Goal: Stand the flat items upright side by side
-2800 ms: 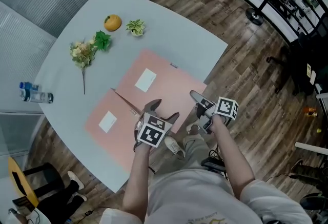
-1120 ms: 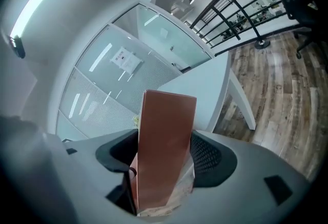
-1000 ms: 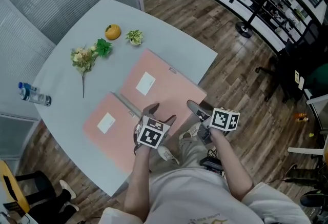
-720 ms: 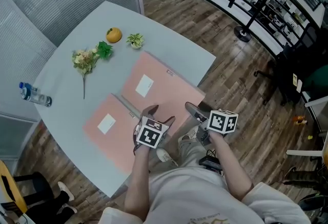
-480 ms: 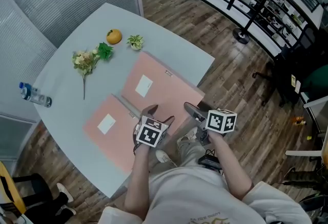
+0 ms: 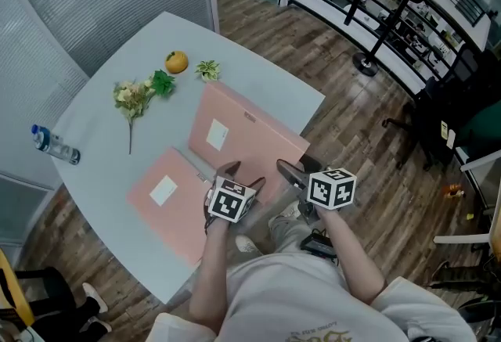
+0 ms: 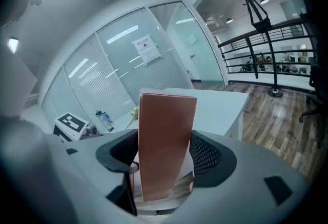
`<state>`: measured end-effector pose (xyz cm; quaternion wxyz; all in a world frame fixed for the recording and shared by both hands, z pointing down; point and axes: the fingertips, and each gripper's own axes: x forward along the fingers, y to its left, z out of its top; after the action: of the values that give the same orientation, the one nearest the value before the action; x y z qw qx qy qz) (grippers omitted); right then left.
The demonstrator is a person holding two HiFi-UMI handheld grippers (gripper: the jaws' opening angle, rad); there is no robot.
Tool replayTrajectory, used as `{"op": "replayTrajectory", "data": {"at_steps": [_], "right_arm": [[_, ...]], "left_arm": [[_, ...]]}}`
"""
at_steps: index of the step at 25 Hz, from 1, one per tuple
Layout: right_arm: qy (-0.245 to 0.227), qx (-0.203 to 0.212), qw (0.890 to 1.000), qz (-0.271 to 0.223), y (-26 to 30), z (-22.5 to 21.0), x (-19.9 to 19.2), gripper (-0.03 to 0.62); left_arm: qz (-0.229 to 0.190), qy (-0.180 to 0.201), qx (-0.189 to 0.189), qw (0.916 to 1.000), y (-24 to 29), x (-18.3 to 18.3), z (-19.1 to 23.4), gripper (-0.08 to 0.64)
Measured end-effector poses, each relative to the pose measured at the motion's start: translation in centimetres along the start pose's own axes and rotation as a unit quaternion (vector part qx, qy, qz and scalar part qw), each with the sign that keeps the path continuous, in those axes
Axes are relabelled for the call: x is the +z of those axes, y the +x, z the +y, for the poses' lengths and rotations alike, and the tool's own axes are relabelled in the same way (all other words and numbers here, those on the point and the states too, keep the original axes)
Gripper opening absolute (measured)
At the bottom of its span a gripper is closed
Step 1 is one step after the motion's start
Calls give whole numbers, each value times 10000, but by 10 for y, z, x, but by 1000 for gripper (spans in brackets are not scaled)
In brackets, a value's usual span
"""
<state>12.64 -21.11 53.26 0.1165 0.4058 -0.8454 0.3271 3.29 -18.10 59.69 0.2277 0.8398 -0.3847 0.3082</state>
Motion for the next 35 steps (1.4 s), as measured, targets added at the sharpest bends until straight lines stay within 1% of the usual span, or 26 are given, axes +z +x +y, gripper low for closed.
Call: {"op": "replayTrajectory", "data": {"at_steps": [7, 16, 24, 27, 33, 35], "right_arm": [[-615, -94, 9981, -19, -3, 13, 5, 327], [-990, -193, 9949, -33, -6, 22, 3, 327], [-1410, -296, 9895, -62, -11, 29, 3, 325], [-1484, -294, 9885, -85, -13, 31, 2, 325], [-1429, -332, 9891, -124, -15, 34, 1, 325], [-1503, -338, 9880, -128, -15, 38, -1, 324]], "left_arm": [[-56, -104, 39, 9999, -1, 0, 1, 332], [-80, -188, 42, 9998, -1, -3, 0, 332], [-71, -256, -1, 9996, 2, -4, -2, 331], [-92, -318, -38, 9994, 3, -4, -3, 331], [-115, -451, -147, 9988, 2, -7, -4, 331], [-101, -541, -217, 9982, 2, -9, -3, 331]]}}
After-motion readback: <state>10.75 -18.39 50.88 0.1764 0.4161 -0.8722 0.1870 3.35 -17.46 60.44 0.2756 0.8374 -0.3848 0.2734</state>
